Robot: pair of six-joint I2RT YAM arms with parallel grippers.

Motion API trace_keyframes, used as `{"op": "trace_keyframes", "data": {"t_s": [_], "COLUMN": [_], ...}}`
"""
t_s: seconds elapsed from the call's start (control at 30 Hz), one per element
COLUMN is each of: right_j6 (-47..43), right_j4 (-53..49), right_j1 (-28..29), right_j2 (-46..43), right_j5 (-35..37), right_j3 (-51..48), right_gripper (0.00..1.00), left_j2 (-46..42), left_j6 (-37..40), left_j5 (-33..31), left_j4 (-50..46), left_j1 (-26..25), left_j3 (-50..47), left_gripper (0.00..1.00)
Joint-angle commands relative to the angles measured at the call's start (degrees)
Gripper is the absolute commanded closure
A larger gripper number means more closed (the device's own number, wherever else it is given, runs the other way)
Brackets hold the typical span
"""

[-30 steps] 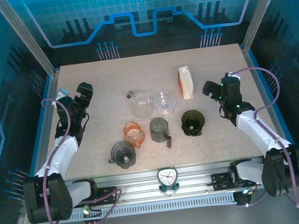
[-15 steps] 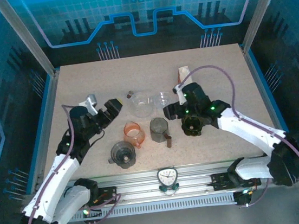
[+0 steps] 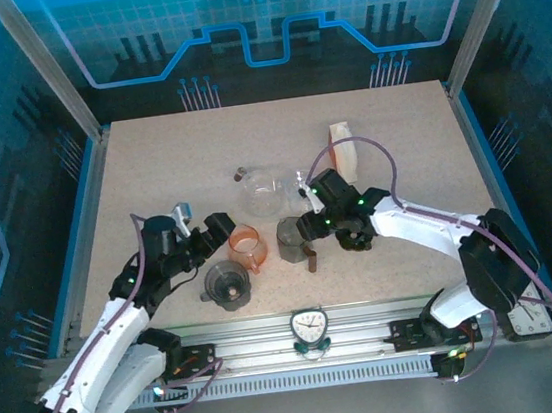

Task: Place the coffee filter in the dripper

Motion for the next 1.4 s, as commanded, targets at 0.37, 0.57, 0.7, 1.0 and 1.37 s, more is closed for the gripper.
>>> {"op": "trace_keyframes", "data": {"t_s": [0.37, 0.57, 0.7, 1.0, 1.37], "right_j6": [-0.8, -0.1, 0.6, 1.0, 1.6], "right_j4": [-6.0, -7.9, -7.8, -8.4, -12.0], "right_j1": [4.1, 6.1, 7.8, 10.0, 9.9], "right_j2": [1.9, 0.3, -0.3, -4.5, -12.7], "right_j5": [1.6, 4.7, 5.8, 9.6, 14.0], "right_j3": [2.6, 1.7, 0.9, 1.7, 1.5], "right_gripper": [0.82, 0.84, 0.83, 0.43, 0.41], "left_j2": [-0.4, -0.3, -0.3, -0.3, 12.8], "left_j6": [0.6, 1.2, 1.3, 4.5, 12.3], "left_j5": [0.6, 0.5, 0.4, -2.7, -13.3], "left_j4": [-1.1, -1.6, -2.7, -7.8, -21.6], "left_j1": [-0.6, -0.6, -0.6, -0.6, -5.0], "left_j3": [0.3, 1.1, 1.4, 4.4, 13.2], "left_gripper": [0.03, 0.03, 0.03, 0.06, 0.41]}}
